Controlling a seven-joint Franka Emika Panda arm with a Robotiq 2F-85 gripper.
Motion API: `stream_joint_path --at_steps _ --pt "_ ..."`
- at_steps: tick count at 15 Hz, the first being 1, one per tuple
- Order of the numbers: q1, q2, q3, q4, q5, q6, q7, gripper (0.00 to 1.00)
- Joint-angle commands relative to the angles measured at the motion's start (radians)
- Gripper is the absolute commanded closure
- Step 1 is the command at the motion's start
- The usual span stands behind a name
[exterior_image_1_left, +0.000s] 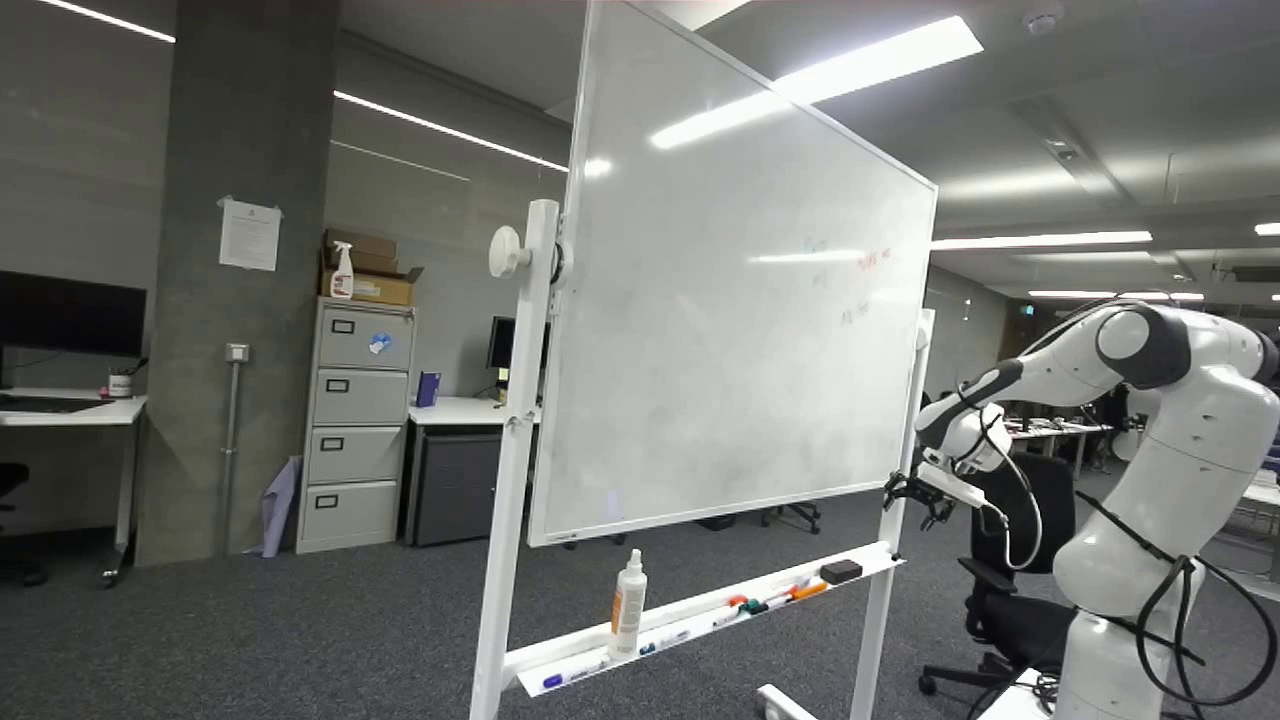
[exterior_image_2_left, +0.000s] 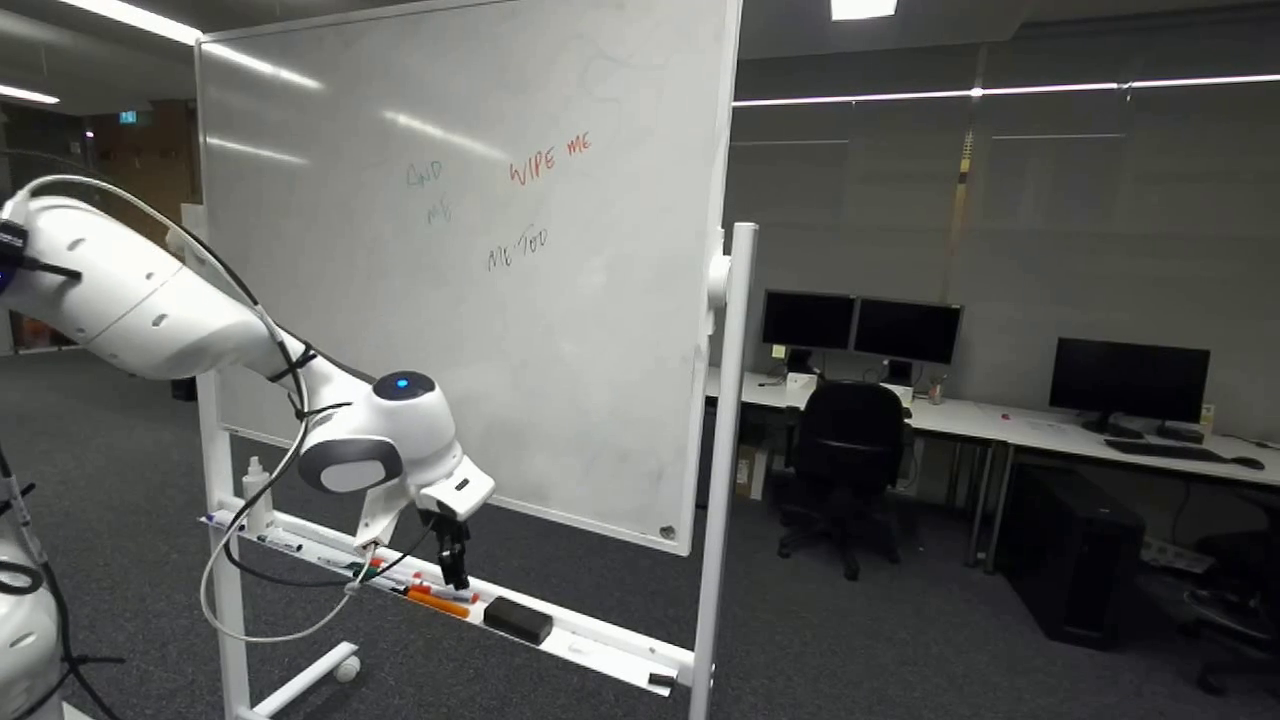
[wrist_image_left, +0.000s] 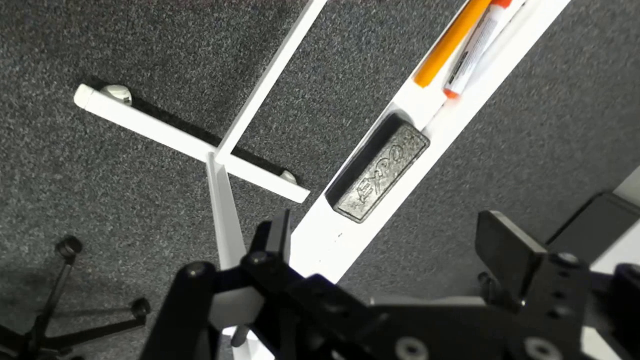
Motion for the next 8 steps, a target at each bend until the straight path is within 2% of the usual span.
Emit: stream_joint_path --at_steps 1,8 --pt "0.006 0.125 0.027 0.028 0.129 0.109 0.106 0.0" --pt "0.073 0.261 0.037 0.056 0.389 0.318 0.131 0.0"
